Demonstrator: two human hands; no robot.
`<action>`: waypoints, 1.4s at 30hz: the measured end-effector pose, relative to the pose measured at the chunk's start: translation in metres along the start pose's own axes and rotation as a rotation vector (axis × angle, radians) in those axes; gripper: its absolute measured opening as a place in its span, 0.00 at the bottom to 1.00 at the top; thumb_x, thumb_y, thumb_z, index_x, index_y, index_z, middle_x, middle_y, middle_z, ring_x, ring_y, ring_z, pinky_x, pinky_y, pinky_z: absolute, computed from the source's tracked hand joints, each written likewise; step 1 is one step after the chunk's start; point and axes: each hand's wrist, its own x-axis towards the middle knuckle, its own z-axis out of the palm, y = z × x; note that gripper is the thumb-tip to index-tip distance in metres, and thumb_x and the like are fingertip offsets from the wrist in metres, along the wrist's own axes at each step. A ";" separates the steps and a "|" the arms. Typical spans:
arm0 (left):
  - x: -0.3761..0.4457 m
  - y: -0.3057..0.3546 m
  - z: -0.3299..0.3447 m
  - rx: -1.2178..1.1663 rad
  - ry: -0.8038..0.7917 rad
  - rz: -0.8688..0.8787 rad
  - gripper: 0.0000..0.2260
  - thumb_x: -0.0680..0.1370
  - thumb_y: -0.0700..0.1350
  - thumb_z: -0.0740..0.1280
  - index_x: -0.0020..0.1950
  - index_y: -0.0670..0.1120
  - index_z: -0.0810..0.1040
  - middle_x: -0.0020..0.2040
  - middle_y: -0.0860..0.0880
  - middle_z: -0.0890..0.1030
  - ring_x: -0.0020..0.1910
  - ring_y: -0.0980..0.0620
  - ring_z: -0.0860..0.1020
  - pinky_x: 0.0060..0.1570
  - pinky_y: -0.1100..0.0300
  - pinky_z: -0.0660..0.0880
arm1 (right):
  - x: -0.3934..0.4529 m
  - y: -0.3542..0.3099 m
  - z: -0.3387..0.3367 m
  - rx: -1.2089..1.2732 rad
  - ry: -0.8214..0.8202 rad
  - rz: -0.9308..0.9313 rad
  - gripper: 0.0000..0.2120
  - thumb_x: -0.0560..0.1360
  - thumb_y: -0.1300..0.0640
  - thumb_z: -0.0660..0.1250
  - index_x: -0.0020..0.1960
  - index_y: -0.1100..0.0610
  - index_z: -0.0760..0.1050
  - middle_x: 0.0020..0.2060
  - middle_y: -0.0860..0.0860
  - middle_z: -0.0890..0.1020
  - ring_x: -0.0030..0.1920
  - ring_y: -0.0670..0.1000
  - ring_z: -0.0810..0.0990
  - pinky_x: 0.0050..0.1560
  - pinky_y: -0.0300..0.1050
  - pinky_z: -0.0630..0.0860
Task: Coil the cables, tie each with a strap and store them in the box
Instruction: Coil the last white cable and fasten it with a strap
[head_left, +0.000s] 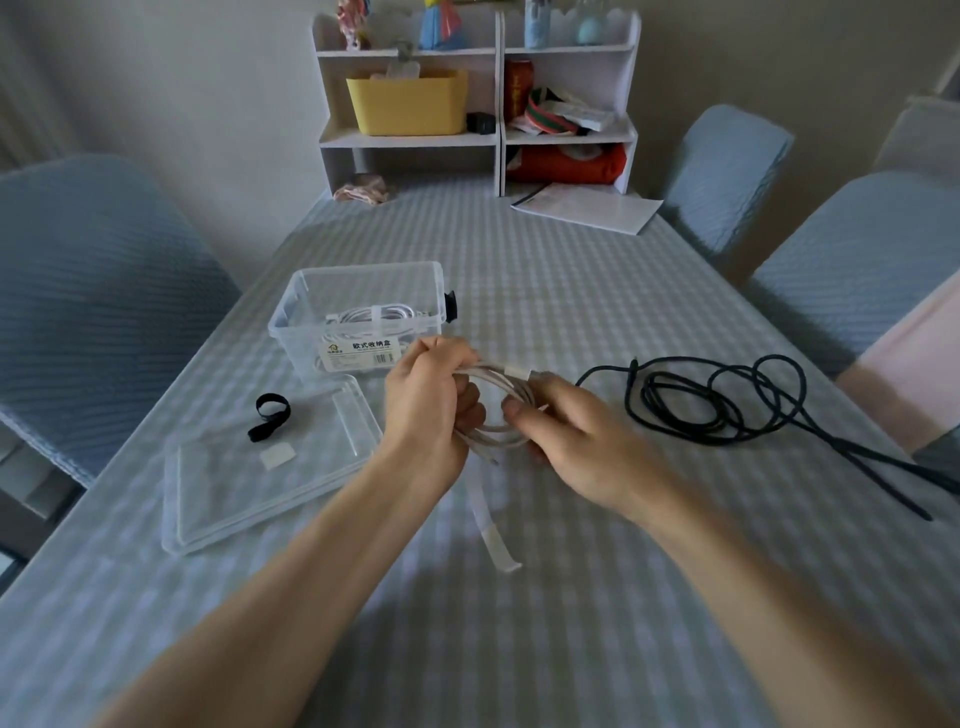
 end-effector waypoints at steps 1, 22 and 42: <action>0.000 0.001 0.000 0.005 0.020 0.016 0.16 0.74 0.32 0.61 0.32 0.49 0.63 0.23 0.53 0.59 0.22 0.55 0.56 0.22 0.62 0.56 | -0.001 0.001 0.000 -0.040 0.046 -0.025 0.06 0.80 0.49 0.64 0.57 0.47 0.74 0.41 0.37 0.79 0.38 0.39 0.77 0.41 0.34 0.70; -0.011 0.000 0.012 0.043 -0.014 -0.026 0.06 0.75 0.36 0.64 0.39 0.43 0.72 0.33 0.44 0.71 0.32 0.47 0.69 0.28 0.57 0.66 | 0.012 -0.013 0.009 -0.829 0.174 -0.412 0.39 0.64 0.46 0.76 0.70 0.61 0.67 0.59 0.54 0.76 0.57 0.57 0.77 0.54 0.53 0.76; -0.017 0.019 0.006 0.138 -0.254 -0.143 0.16 0.81 0.40 0.64 0.34 0.47 0.66 0.24 0.52 0.62 0.21 0.56 0.58 0.23 0.62 0.62 | 0.014 -0.004 0.008 -0.856 0.263 -0.417 0.25 0.65 0.42 0.64 0.55 0.57 0.72 0.39 0.46 0.81 0.30 0.50 0.79 0.28 0.42 0.72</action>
